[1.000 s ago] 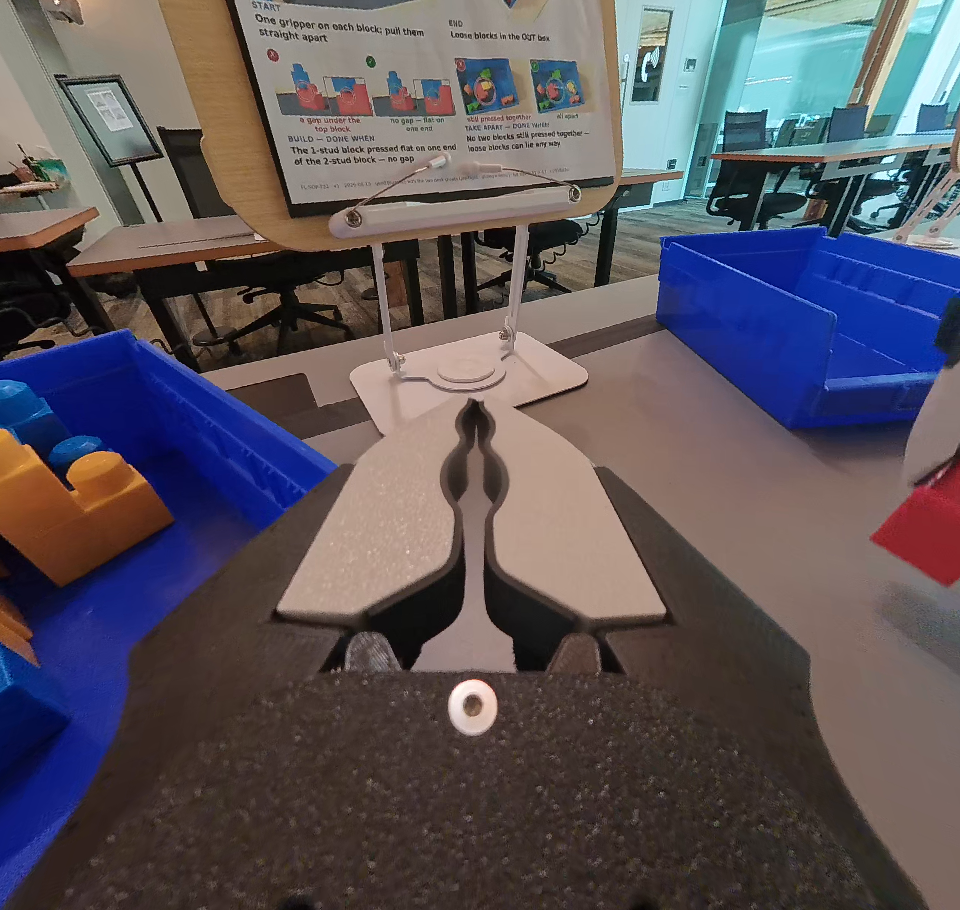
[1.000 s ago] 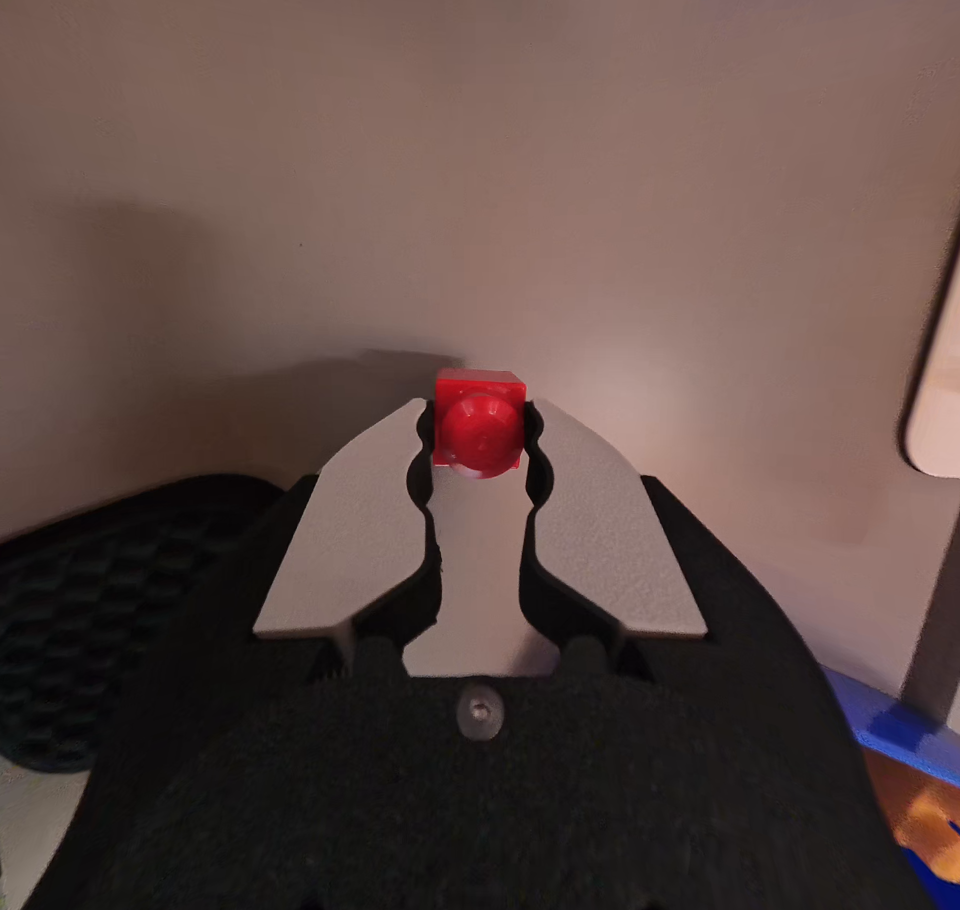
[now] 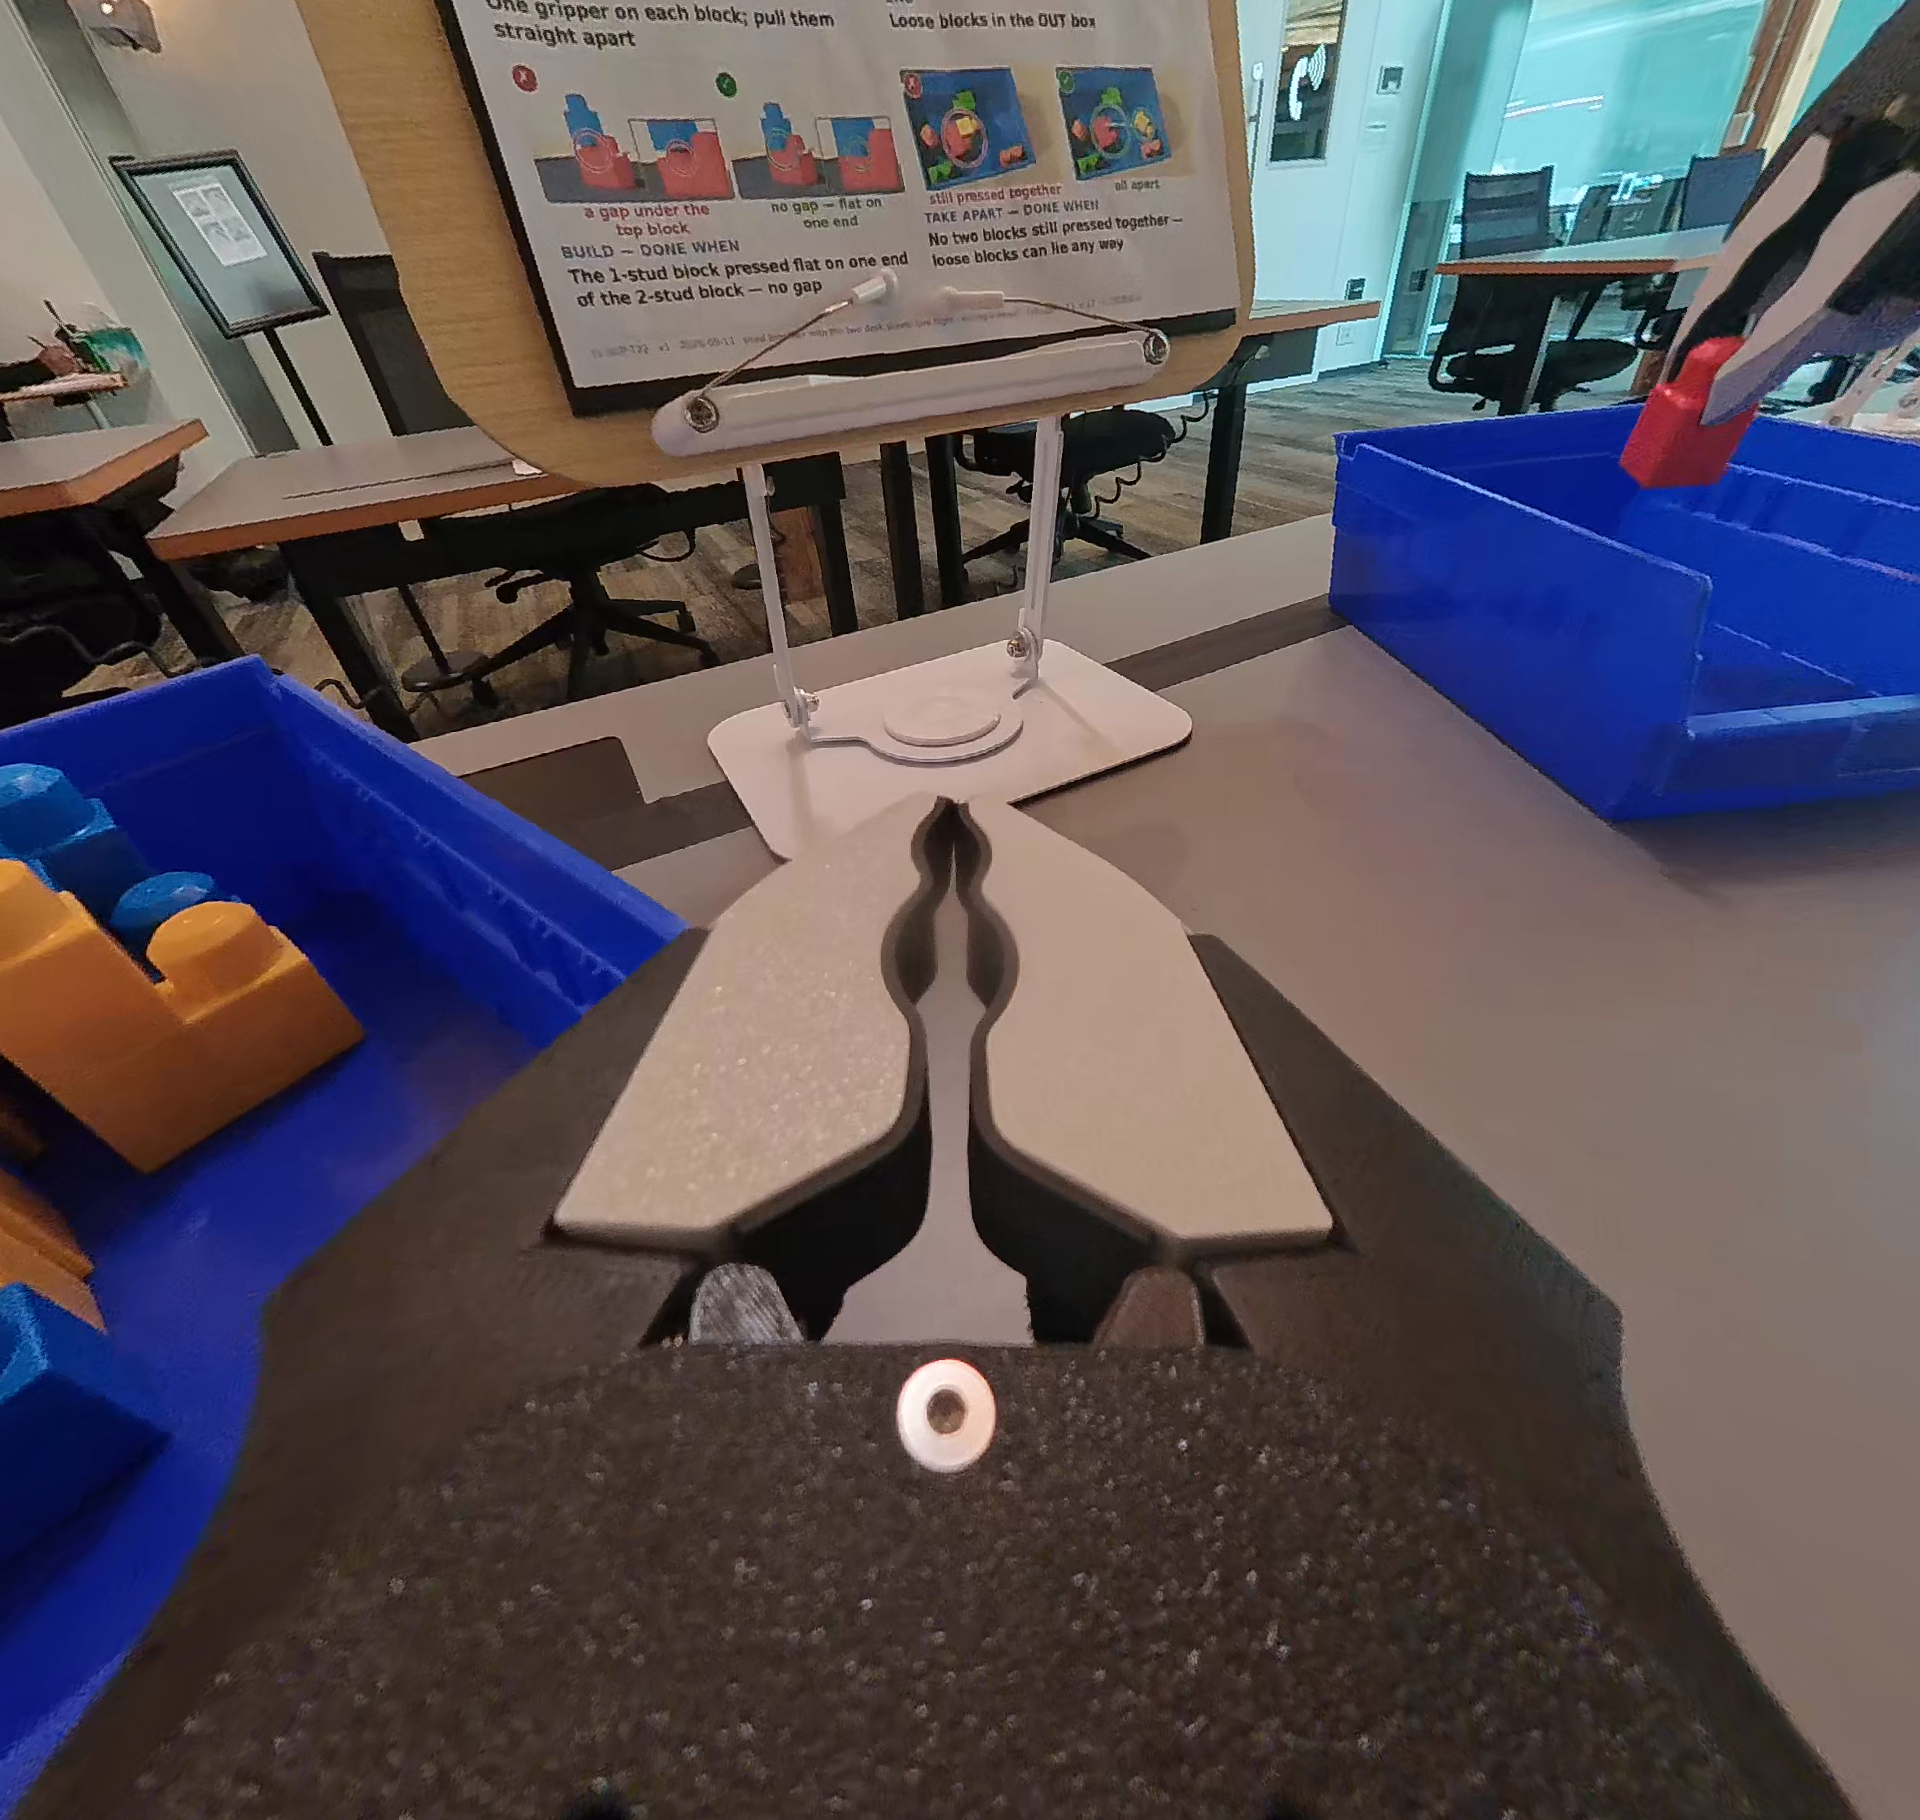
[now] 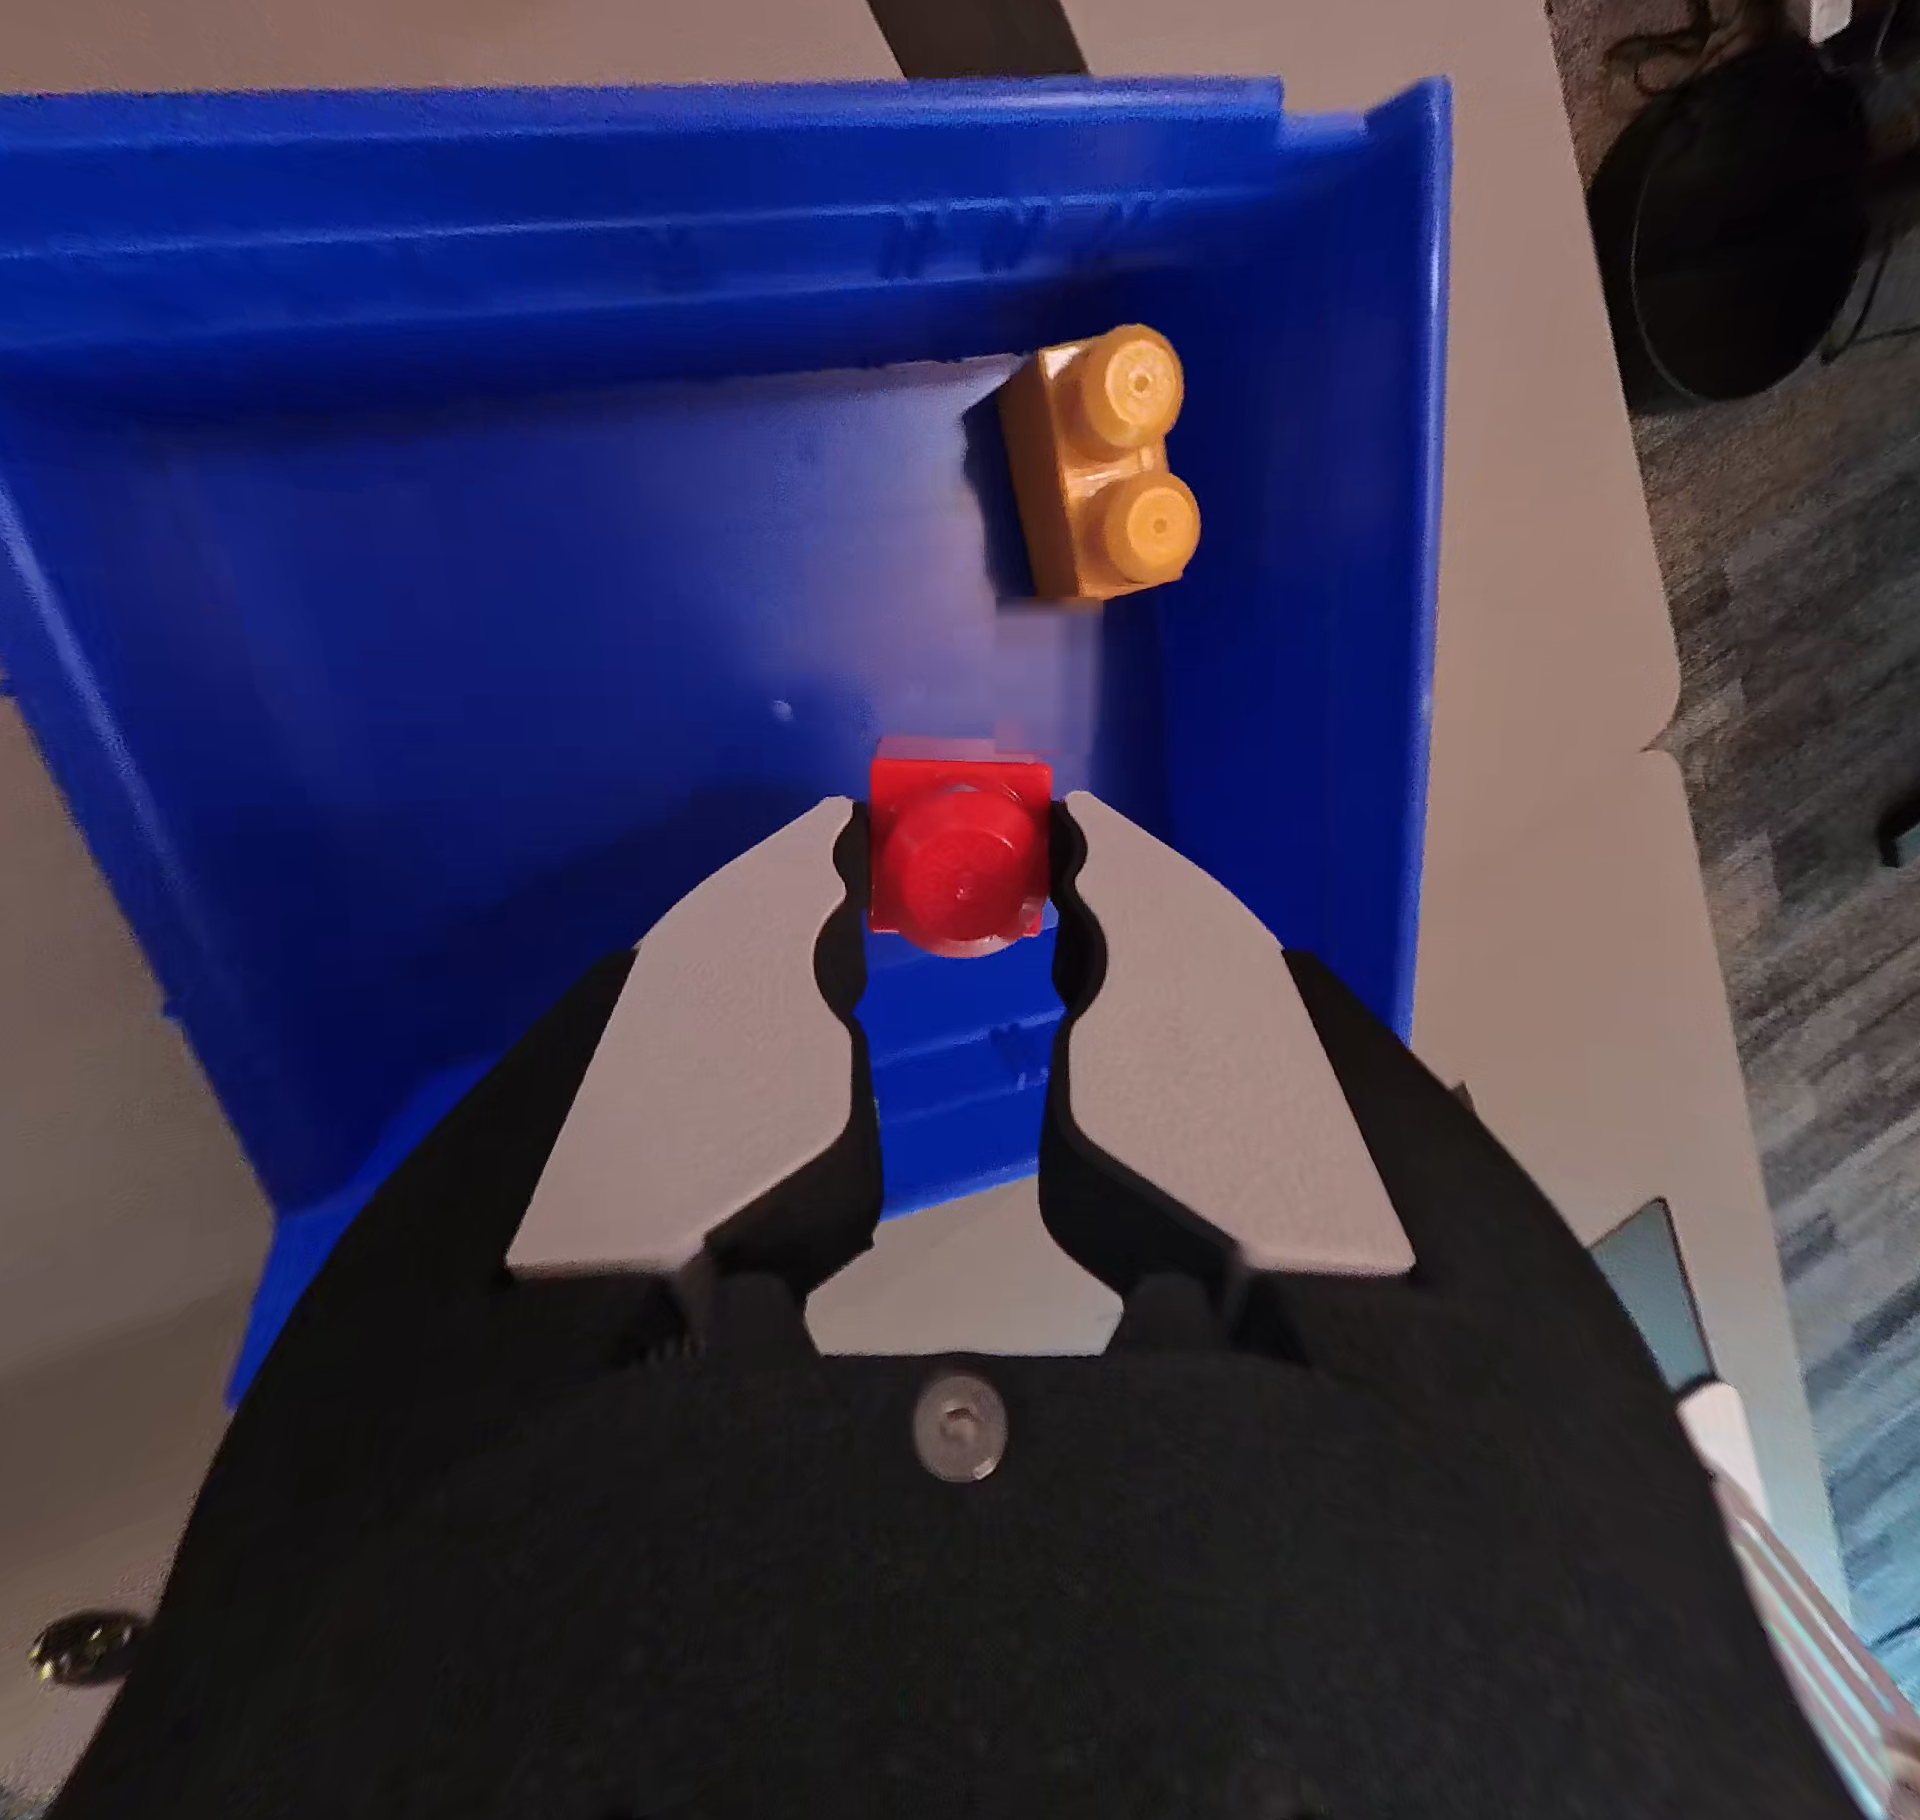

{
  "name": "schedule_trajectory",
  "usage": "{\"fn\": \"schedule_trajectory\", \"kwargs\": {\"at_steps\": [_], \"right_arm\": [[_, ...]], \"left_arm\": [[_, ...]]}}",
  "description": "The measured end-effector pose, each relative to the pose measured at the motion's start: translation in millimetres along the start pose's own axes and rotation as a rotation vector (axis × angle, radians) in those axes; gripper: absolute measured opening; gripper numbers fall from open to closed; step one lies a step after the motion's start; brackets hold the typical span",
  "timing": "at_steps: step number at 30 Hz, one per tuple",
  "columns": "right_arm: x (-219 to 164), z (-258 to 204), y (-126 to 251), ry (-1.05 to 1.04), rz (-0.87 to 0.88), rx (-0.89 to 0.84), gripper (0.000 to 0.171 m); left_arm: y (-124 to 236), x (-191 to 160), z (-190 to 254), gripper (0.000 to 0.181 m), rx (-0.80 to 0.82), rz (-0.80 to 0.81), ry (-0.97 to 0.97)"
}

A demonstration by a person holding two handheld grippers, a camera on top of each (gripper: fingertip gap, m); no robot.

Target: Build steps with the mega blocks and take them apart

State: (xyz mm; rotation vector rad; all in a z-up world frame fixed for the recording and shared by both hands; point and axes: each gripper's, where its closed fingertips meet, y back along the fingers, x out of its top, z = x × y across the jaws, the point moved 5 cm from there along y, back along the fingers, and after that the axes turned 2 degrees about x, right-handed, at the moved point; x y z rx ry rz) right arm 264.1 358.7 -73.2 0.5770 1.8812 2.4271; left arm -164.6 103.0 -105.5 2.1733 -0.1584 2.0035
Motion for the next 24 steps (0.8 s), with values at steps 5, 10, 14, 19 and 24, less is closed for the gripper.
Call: {"fn": "schedule_trajectory", "kwargs": {"at_steps": [5,10,14,19,24], "right_arm": [[-8,22,-34,-0.043,0.003,0.016,0.033],[-5,33,-61,-0.055,-0.003,0.032,0.033],[-4,39,-76,-0.043,-0.028,0.049,0.033],[-6,43,-83,-0.046,-0.041,0.083,0.033],[-8,31,-82,-0.02,-0.047,0.175,0.032]], "left_arm": [[0,-1,-4,0.0,0.015,-0.002,-0.004],[-2,-4,-5,0.0,0.011,-0.011,0.005],[-2,-5,-4,0.0,0.003,-0.015,0.0],[-3,-5,-2,0.0,-0.007,-0.017,0.001],[-4,-7,-1,0.0,-0.015,-0.026,0.005]]}}
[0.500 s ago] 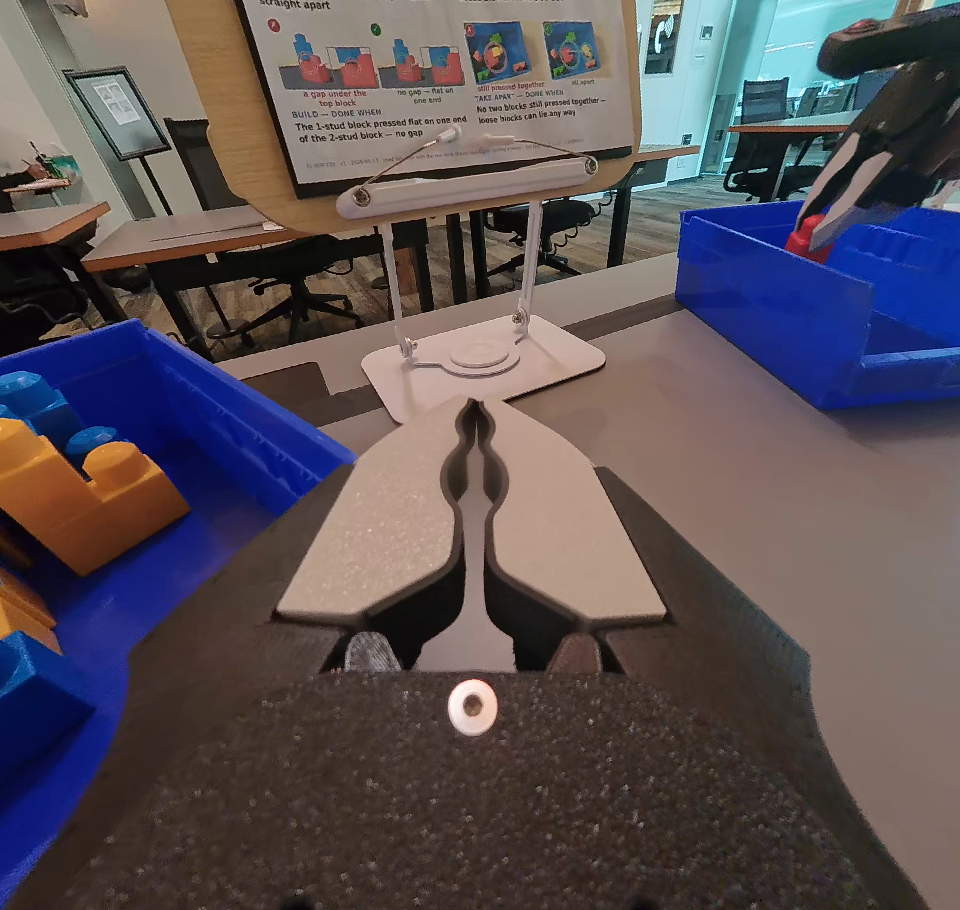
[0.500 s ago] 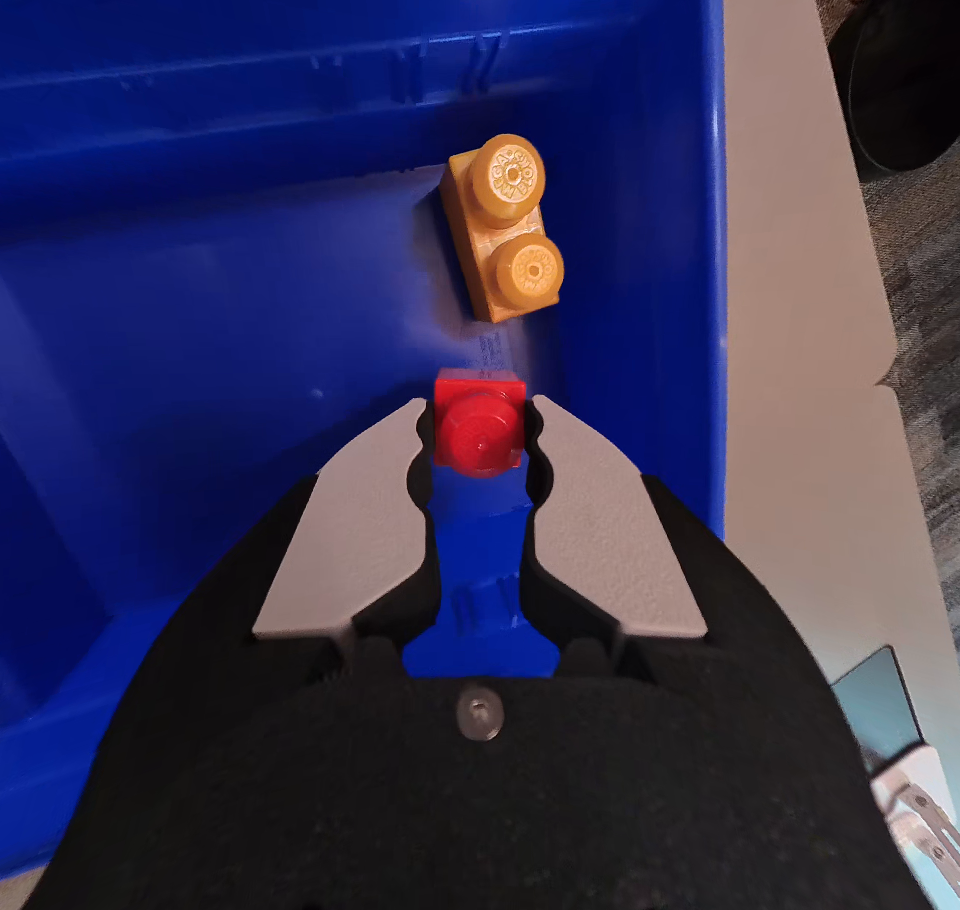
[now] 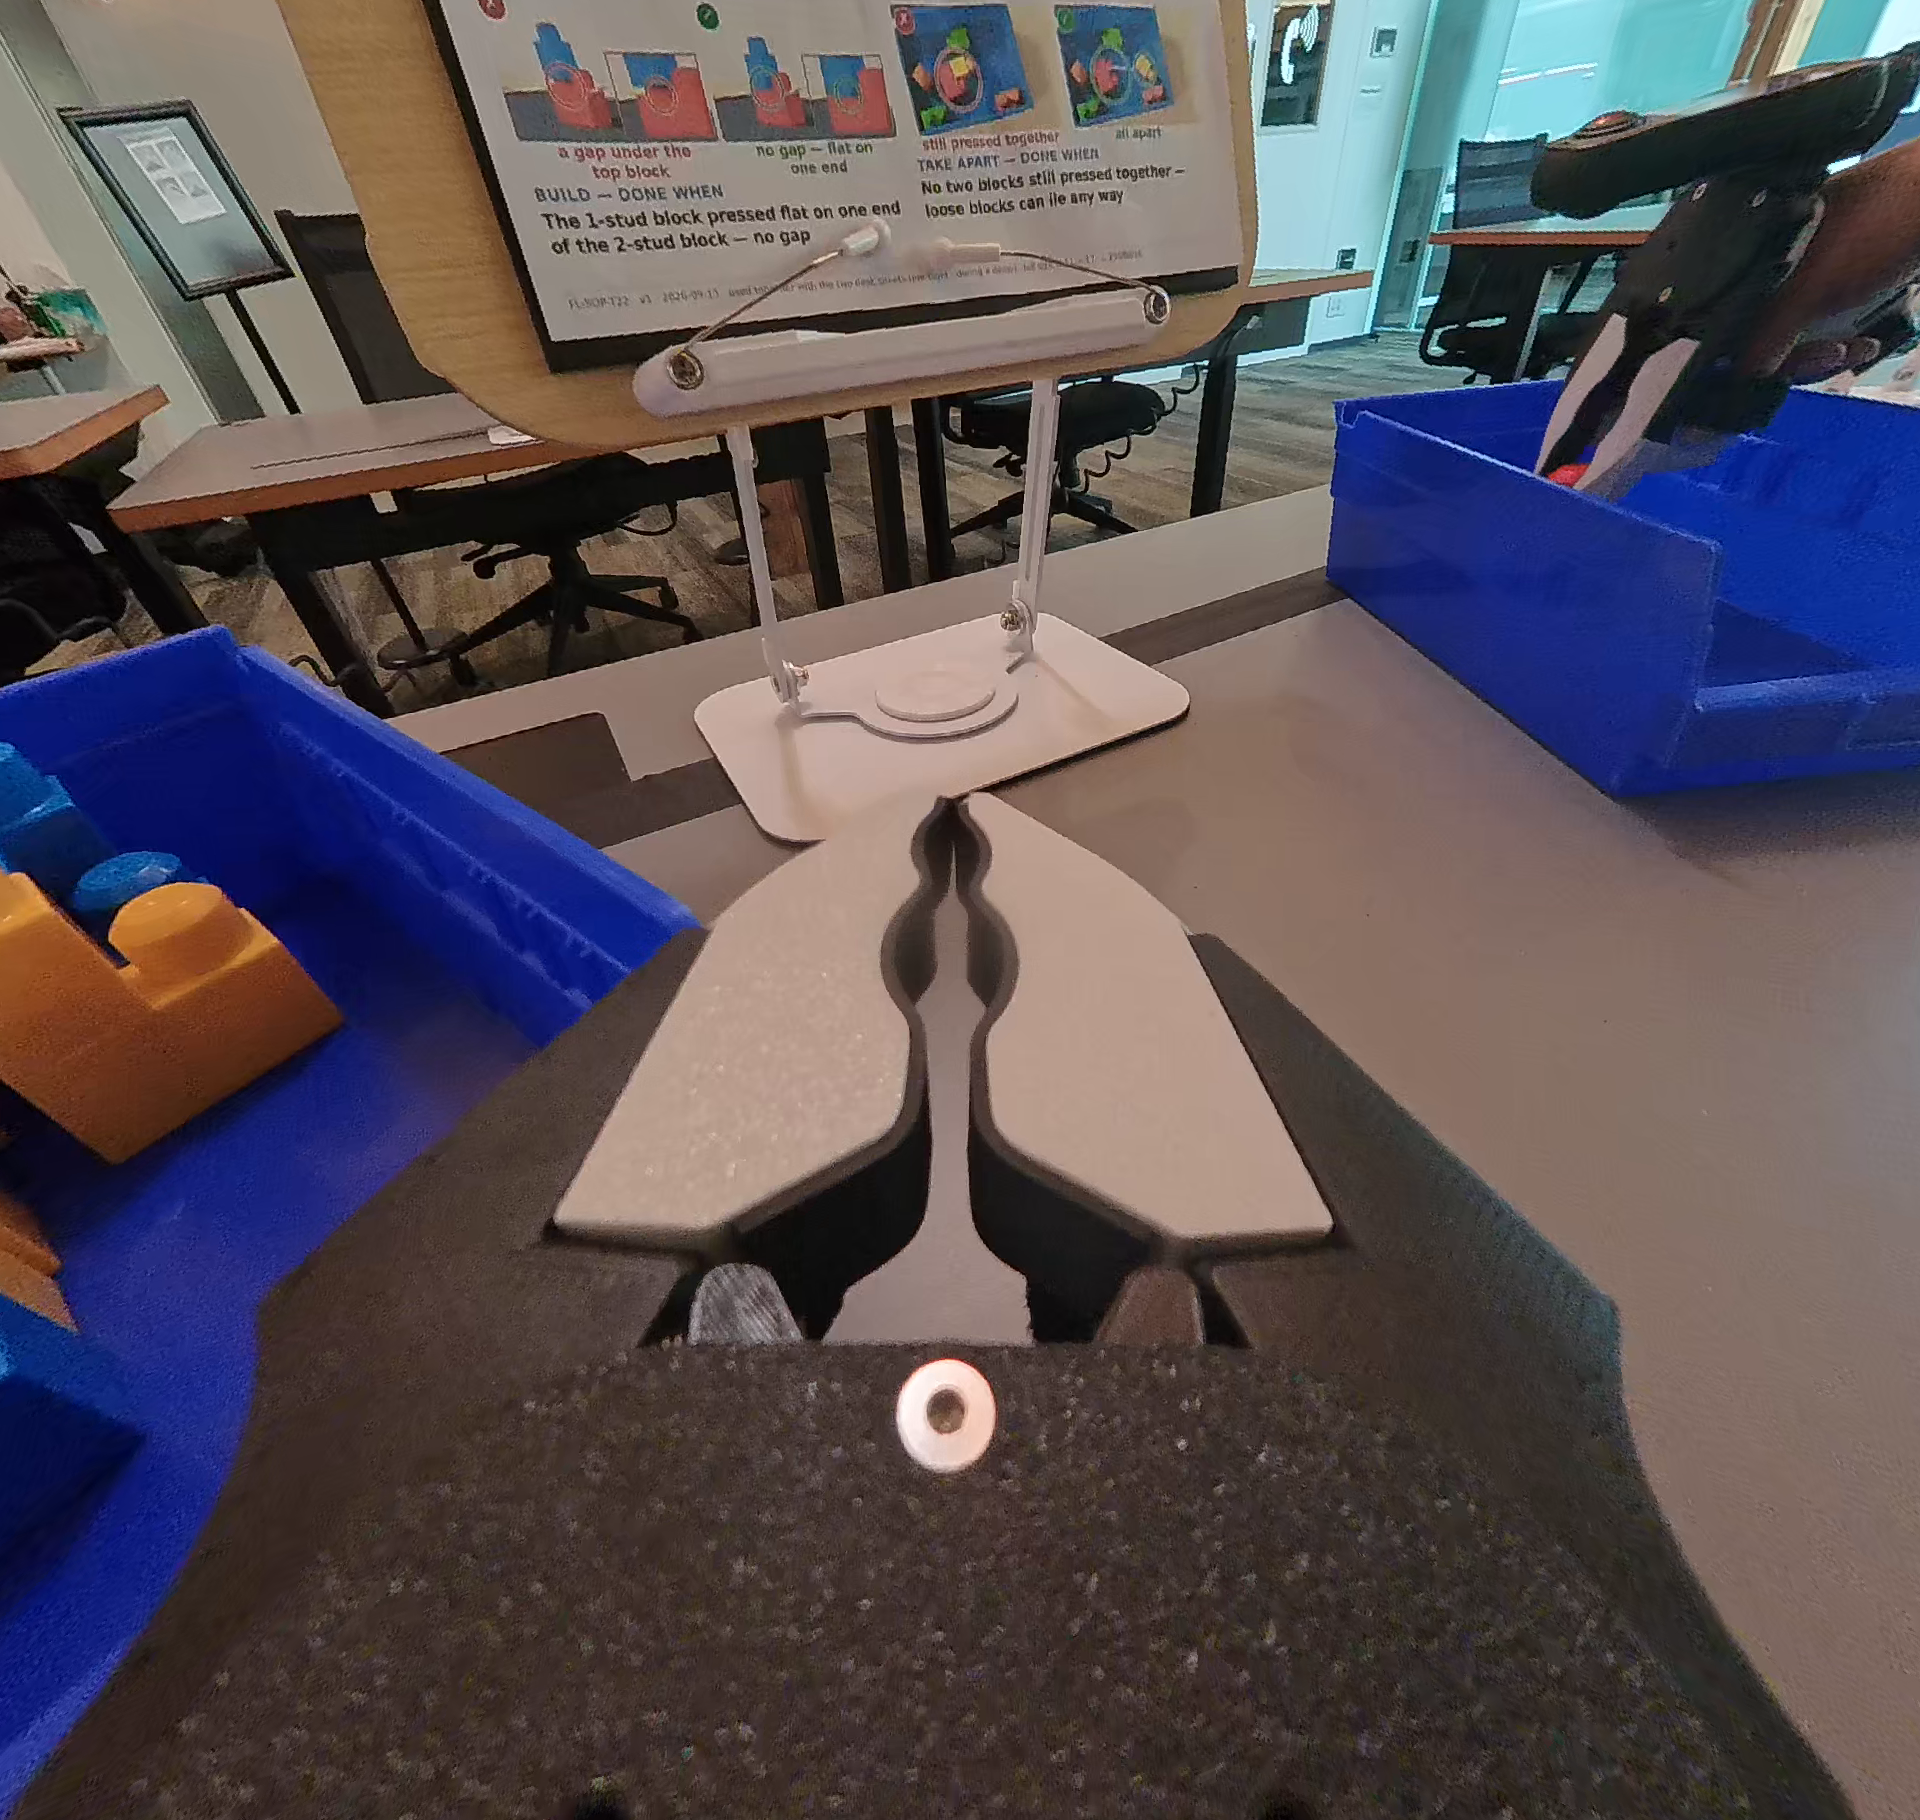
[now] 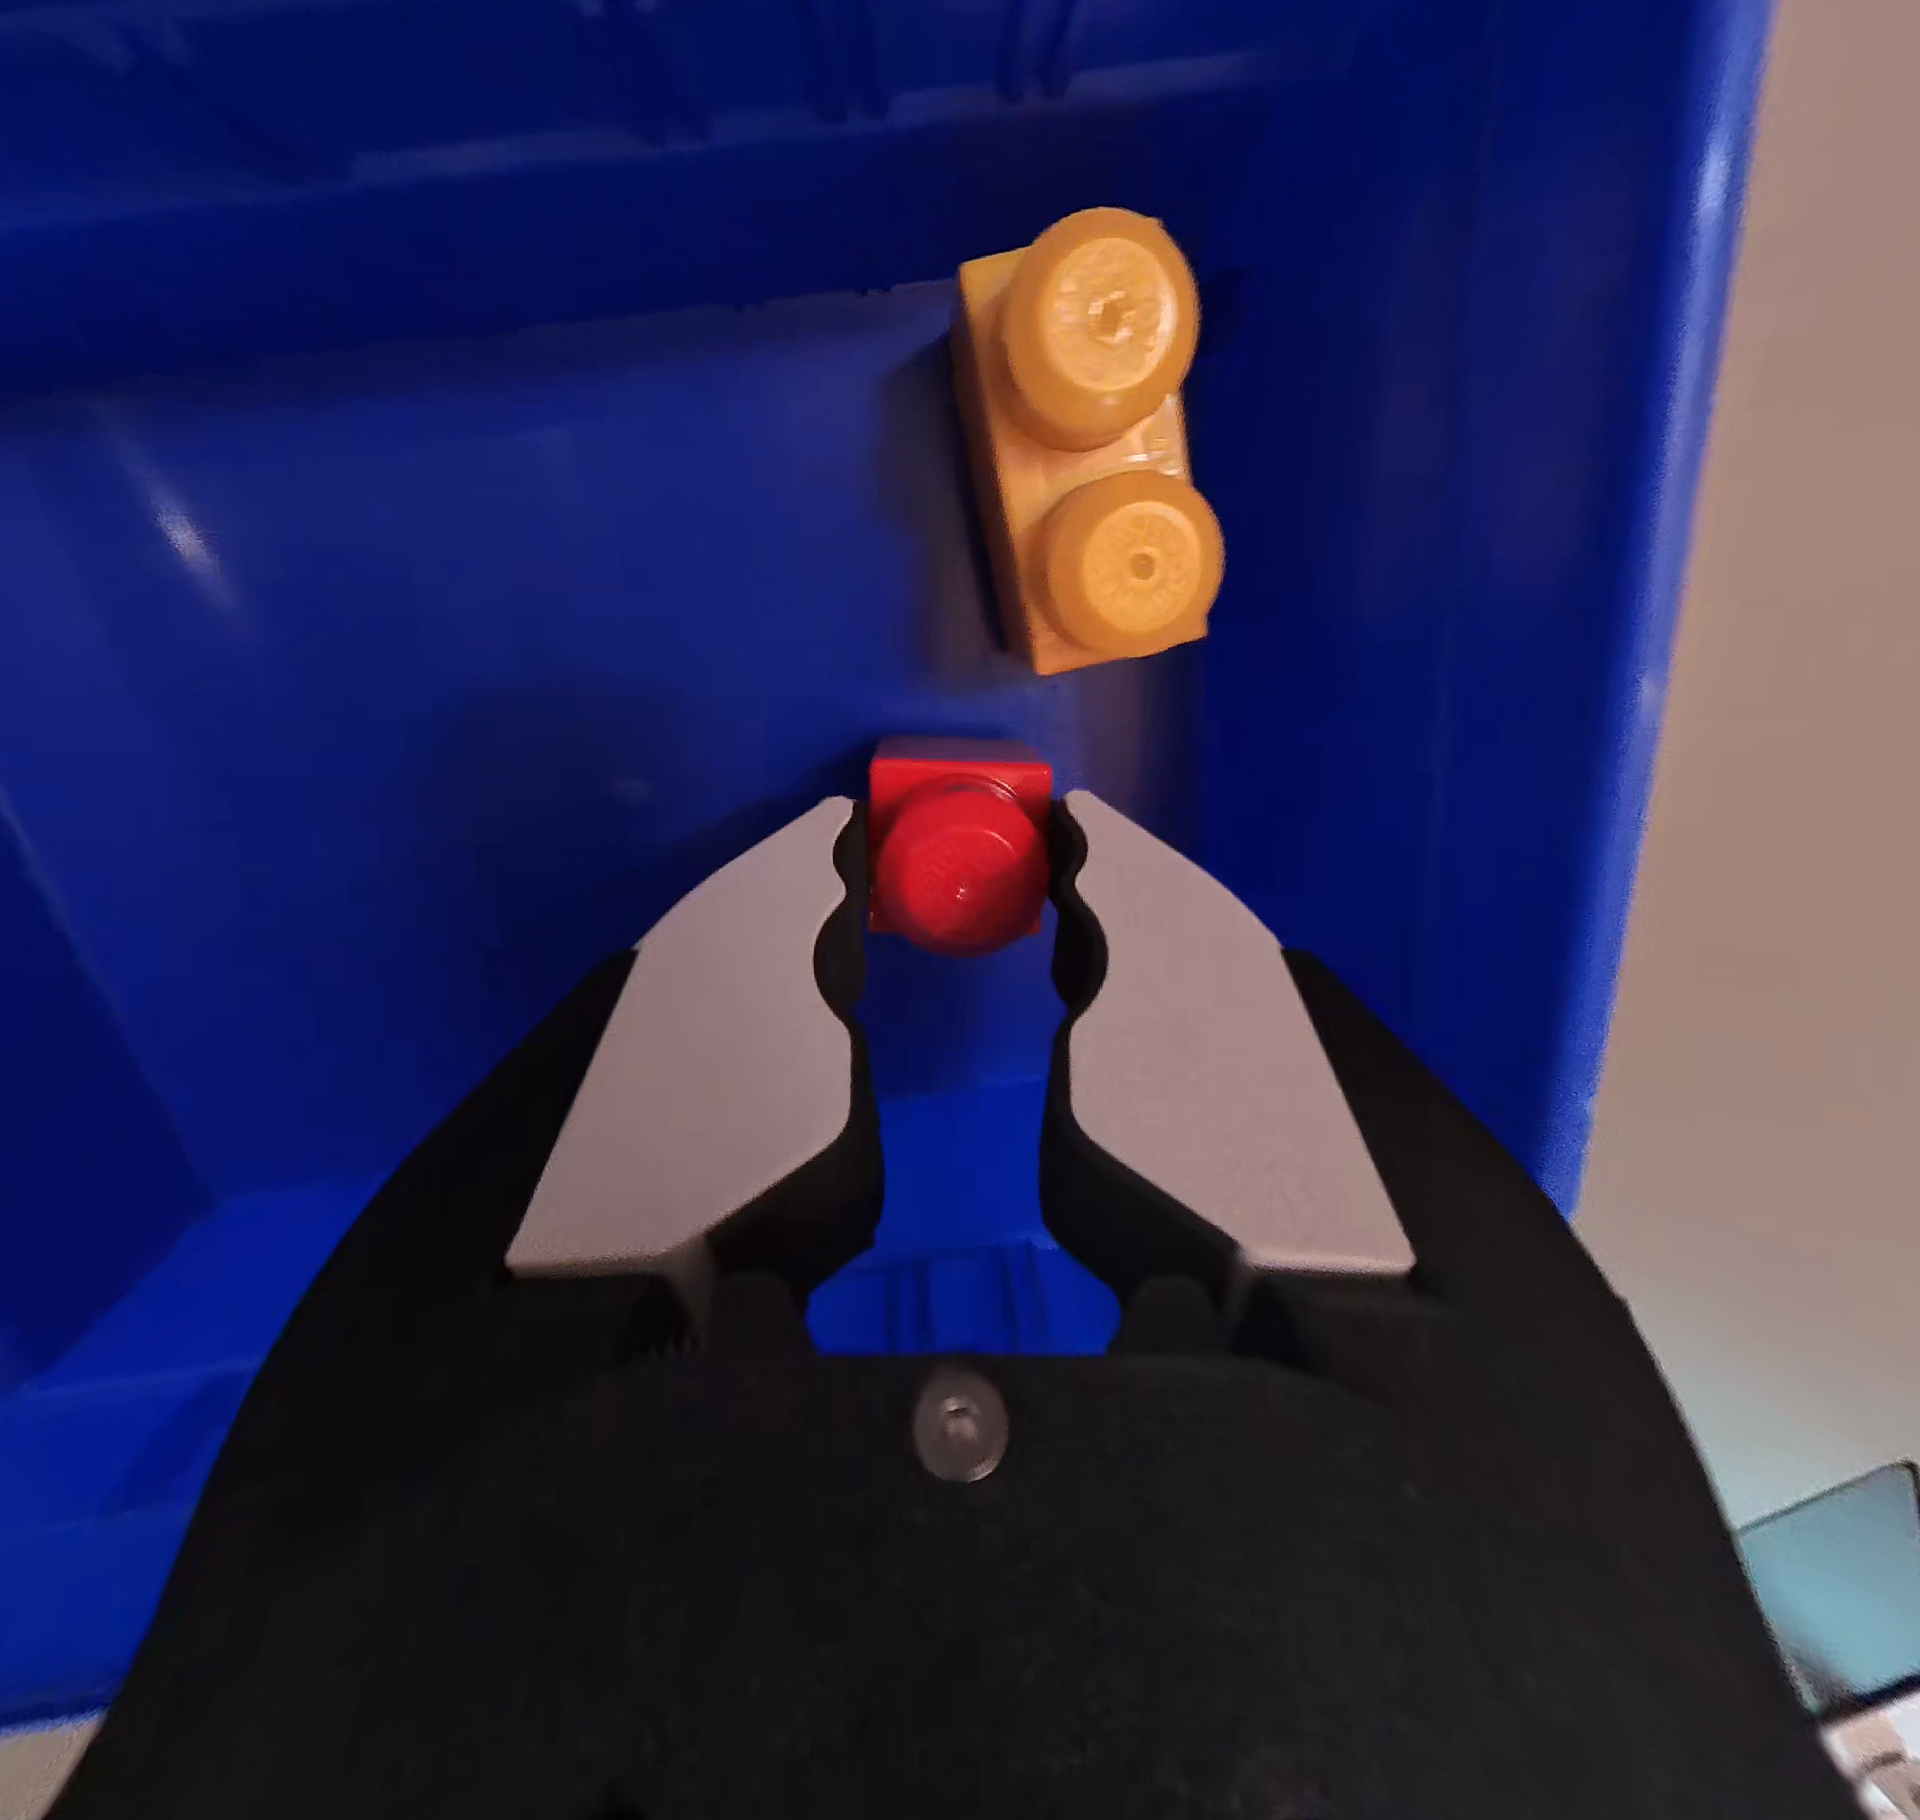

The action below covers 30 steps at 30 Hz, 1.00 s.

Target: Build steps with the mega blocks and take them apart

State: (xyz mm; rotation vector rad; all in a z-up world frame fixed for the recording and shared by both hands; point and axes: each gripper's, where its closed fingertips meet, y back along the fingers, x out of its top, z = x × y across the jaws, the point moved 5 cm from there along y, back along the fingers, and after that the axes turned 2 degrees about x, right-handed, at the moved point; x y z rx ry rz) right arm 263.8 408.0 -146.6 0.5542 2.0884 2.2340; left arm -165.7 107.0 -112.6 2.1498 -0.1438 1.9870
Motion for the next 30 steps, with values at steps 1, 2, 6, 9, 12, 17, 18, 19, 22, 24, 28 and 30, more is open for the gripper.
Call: {"fn": "schedule_trajectory", "kwargs": {"at_steps": [1,2,6,9,12,17,18,19,22,24,28,30], "right_arm": [[-1,-4,0,0.011,-0.005,0.017,0.033],[-1,-9,-1,0.026,-0.011,0.027,0.033],[-2,-30,-2,0.089,-0.013,0.053,0.032],[-3,-53,-2,0.152,-0.016,0.066,0.032],[-7,-81,-2,0.208,-0.024,0.074,0.032],[-14,-121,1,0.238,-0.026,0.07,0.032],[-15,-128,2,0.234,-0.027,0.067,0.032],[-16,-134,3,0.227,-0.03,0.066,0.032],[-18,-148,4,0.202,-0.038,0.079,0.032],[-20,-154,3,0.194,-0.039,0.083,0.033],[-13,-161,3,0.177,0.007,0.097,0.032],[-7,-164,2,0.171,0.029,0.114,0.032]], "left_arm": [[0,0,0,0.0,-0.001,-0.001,0.001],[0,0,0,0.0,-0.003,-0.001,0.001],[0,0,1,0.0,-0.004,-0.002,-0.001],[0,0,1,0.0,-0.005,-0.001,-0.001],[0,0,2,0.0,-0.007,-0.002,-0.002],[0,0,3,0.0,-0.012,-0.004,-0.003],[0,0,3,0.0,-0.013,-0.005,-0.003],[-1,0,4,0.0,-0.013,-0.005,-0.005],[-1,0,5,0.0,-0.015,-0.007,-0.008],[0,0,5,0.0,-0.015,-0.007,-0.01],[-1,-1,6,0.0,-0.02,-0.009,-0.012],[-1,-1,7,0.0,-0.022,-0.012,-0.013]]}}
